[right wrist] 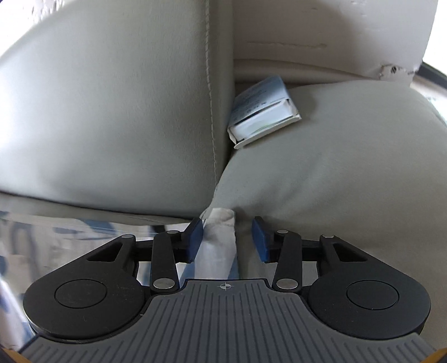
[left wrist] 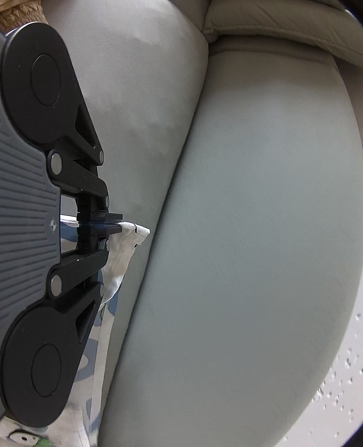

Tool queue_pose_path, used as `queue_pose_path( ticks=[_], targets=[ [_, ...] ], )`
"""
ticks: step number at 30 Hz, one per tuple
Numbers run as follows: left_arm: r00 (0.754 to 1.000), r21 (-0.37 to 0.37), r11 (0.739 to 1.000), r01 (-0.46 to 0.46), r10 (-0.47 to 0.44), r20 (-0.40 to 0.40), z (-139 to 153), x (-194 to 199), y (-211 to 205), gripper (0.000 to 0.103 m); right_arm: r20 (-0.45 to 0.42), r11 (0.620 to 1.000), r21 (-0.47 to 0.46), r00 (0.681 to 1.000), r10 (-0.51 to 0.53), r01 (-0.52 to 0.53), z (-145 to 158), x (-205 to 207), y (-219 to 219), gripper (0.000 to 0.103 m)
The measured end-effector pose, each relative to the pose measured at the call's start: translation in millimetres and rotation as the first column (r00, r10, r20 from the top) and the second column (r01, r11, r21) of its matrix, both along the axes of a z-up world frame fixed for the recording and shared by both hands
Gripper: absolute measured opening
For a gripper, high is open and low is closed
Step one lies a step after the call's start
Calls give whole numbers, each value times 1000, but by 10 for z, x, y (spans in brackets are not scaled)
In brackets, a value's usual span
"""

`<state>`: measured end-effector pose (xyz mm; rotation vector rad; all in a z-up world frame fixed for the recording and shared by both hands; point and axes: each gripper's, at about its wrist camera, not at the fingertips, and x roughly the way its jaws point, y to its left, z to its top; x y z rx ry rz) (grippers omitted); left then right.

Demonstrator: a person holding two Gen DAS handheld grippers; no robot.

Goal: Fold clothes

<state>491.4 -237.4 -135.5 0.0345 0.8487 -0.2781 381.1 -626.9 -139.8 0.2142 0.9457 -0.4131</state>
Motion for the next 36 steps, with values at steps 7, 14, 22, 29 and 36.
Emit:
queue_pose_path(
  ticks=[7,14,22,29,36],
  targets=[
    [997,-54,998,23,-19,73,132,69,-58,0,158,996,-38,985,-77,83,216,-19,39,0],
    [998,-89,996,30,-25,58,188,-134,-33,35,103,987,-119,990,-97,109,189,-5,130,57],
    [997,-341,940,-28,0,-81,840,-915,690,36,289,979,-176,956,-51,106,1034,-622,415,62],
    [978,-498,867,36,-132,-159,1204,-2143,1331,37,230,954,-38,926,299,-298,1337,-758,1210,38],
    [953,-552,834,-13,-156,-259,1091,-2522,2011,40,94,905,168,921,379,-390,714,-88,2041,44]
  ],
)
